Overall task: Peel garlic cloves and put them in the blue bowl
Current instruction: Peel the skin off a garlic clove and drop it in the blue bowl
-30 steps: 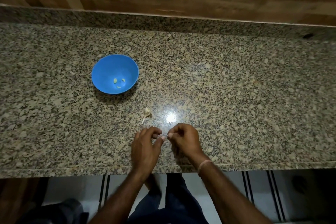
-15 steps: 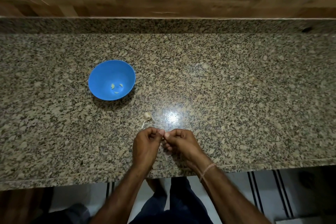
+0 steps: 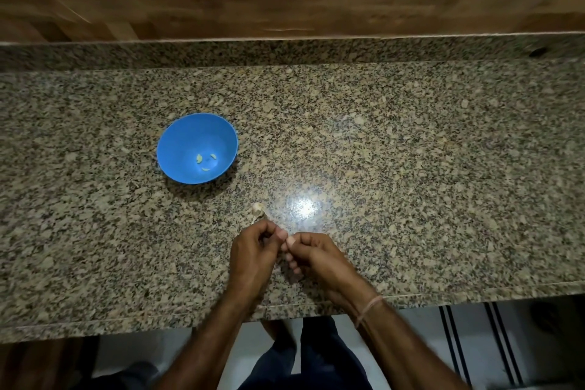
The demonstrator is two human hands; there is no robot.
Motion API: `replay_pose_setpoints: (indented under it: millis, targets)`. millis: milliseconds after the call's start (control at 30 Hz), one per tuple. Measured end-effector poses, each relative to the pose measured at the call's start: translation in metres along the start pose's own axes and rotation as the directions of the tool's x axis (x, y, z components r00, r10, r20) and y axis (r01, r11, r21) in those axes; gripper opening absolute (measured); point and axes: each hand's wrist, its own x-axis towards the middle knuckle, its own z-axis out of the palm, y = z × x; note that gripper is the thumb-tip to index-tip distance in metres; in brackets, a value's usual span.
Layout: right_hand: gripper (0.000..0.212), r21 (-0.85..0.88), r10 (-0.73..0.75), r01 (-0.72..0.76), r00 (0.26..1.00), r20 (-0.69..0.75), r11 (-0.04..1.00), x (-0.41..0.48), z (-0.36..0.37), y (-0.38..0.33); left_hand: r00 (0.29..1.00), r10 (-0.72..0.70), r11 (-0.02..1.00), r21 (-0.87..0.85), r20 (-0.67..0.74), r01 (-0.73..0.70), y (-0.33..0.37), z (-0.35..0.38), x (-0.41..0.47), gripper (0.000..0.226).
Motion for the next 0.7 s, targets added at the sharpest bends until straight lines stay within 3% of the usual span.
replay_pose_setpoints:
  millis: [133, 200, 300, 400, 467, 533, 600, 633, 700]
  targets:
    - [0.024, 0.059, -0.009, 0.007, 0.999, 0.034, 0.998, -0.001, 0.006, 0.002, 0.998, 0.041, 0.996, -0.077, 0.043, -0.038, 0.001, -0.004, 0.001, 0.019]
    - [0.026, -0.095, -0.114, 0.113, 0.993, -0.007, 0.989, -0.002, 0.006, 0.003, 0.999, -0.008, 0.99, -0.139, 0.045, 0.014, -0.001, -0.002, -0.001, 0.022]
    - [0.025, -0.438, -0.336, 0.302, 0.942, -0.001, 0.847, 0.002, 0.002, 0.008, 0.993, -0.059, 0.972, -0.222, 0.099, 0.08, -0.009, 0.001, -0.004, 0.026]
    - [0.025, -0.556, -0.416, 0.349, 0.909, 0.006, 0.755, 0.006, -0.001, 0.012, 0.99, -0.047, 0.981, -0.179, 0.135, 0.071, -0.012, 0.003, -0.004, 0.026]
    - [0.027, -0.49, -0.35, 0.31, 0.937, 0.009, 0.815, 0.005, 0.0, 0.01, 0.992, -0.004, 0.994, -0.112, 0.123, 0.018, -0.012, 0.003, -0.004, 0.028]
    - [0.029, -0.163, -0.107, 0.11, 0.994, 0.027, 0.981, 0.007, 0.001, 0.007, 0.988, 0.112, 0.993, -0.059, 0.104, -0.106, -0.011, 0.002, -0.008, 0.03]
    - [0.028, 0.073, 0.086, -0.093, 0.992, 0.094, 0.993, 0.008, 0.001, 0.004, 0.972, 0.213, 0.975, 0.045, 0.098, -0.218, -0.013, 0.001, -0.01, 0.029]
    - [0.028, 0.062, 0.094, -0.101, 0.991, 0.099, 0.993, 0.008, 0.001, 0.005, 0.975, 0.192, 0.978, 0.066, 0.109, -0.2, -0.013, 0.001, -0.011, 0.029]
    - [0.029, -0.154, -0.044, 0.057, 0.995, 0.084, 0.986, 0.009, 0.001, 0.007, 0.984, 0.016, 0.998, -0.056, 0.176, -0.006, -0.012, 0.001, -0.011, 0.031]
